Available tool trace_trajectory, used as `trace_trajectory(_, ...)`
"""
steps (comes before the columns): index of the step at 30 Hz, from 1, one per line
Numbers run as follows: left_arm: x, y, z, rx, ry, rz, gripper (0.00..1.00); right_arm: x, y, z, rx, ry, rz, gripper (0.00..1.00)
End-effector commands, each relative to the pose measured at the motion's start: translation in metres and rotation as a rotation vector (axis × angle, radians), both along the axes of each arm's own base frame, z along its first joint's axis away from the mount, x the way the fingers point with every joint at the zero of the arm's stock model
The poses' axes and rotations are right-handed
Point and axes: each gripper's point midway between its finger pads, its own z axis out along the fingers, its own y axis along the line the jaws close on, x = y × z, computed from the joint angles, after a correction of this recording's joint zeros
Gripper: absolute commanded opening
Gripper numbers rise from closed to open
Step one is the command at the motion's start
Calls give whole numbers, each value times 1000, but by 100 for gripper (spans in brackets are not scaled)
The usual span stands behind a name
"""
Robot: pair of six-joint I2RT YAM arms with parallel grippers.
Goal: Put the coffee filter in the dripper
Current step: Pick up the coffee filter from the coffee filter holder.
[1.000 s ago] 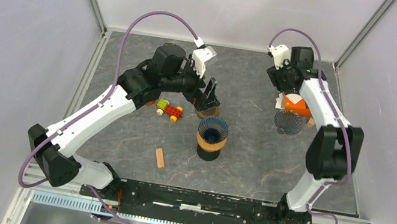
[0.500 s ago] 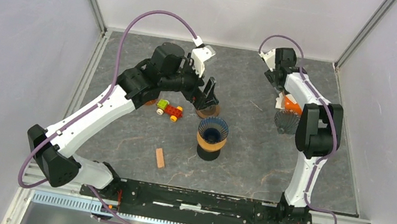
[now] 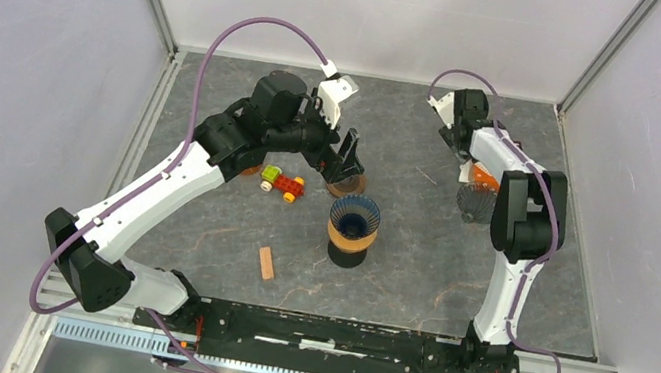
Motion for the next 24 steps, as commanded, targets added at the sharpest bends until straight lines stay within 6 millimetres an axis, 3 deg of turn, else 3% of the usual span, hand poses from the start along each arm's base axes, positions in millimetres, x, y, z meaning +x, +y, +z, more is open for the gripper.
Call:
trace_trajectory(1, 0, 1, 19, -33, -71, -18, 96, 3, 1, -10, -5, -13, -17, 56)
trace_trajectory(8, 0, 1, 17, -30, -71, -18, 96, 3, 6, -2, 16, -26, -5, 56)
trace_trajectory(18, -2, 2, 18, -33, -72, -22, 96, -3, 31, 17, 113, -65, 44, 57)
trace_trajectory(24, -3, 2, 17, -33, -73, -27, 96, -16, 42, 11, 103, -31, 80, 55)
